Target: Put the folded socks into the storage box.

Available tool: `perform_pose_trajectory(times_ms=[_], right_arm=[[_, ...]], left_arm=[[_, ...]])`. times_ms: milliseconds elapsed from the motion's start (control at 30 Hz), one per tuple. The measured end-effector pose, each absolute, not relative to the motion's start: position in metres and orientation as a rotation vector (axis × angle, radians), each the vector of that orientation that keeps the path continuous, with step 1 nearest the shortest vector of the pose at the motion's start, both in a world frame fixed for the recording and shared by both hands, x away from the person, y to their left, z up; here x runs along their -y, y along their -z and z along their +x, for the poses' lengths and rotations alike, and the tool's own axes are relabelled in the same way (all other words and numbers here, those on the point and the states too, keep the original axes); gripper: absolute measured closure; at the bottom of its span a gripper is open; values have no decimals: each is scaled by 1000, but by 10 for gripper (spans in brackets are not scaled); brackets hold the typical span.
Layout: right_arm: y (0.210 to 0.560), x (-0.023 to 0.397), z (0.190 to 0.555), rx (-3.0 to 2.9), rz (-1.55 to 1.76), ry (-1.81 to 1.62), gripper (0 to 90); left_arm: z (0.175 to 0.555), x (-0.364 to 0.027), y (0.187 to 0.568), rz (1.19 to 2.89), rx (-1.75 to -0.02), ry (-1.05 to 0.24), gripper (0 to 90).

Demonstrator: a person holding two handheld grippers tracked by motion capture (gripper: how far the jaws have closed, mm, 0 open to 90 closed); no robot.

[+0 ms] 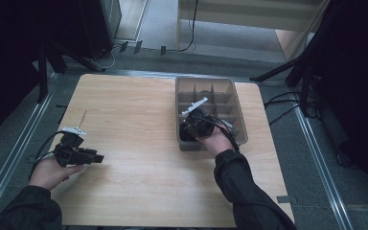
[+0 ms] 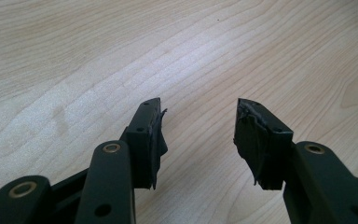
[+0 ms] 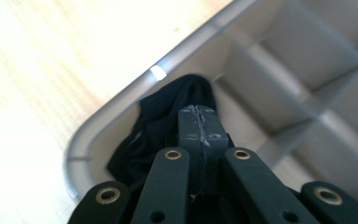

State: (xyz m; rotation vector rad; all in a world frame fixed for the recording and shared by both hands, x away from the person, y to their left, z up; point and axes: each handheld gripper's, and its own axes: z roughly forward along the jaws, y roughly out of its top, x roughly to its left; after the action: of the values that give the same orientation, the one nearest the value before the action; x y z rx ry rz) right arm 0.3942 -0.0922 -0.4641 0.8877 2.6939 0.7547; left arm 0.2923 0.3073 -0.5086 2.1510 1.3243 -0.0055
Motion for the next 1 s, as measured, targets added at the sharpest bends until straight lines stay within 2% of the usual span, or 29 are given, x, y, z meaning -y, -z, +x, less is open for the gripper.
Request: perform_pose_trajectory(times_ms=[367, 567, 767, 1000], right_arm=[[464, 94, 394, -2688, 888, -744, 899], [454, 108, 410, -2563, 947, -791, 899], [467, 110, 426, -2568, 1005, -754, 899], [467, 101, 417, -2676, 931, -814, 900]], left_arm=[[292, -307, 509, 2154, -1324, 5, 506], [292, -307, 509, 2155, -1322, 6, 507], [292, -308, 510, 2152, -1326, 6, 507], [292, -308, 509, 2153, -1324, 5, 507]])
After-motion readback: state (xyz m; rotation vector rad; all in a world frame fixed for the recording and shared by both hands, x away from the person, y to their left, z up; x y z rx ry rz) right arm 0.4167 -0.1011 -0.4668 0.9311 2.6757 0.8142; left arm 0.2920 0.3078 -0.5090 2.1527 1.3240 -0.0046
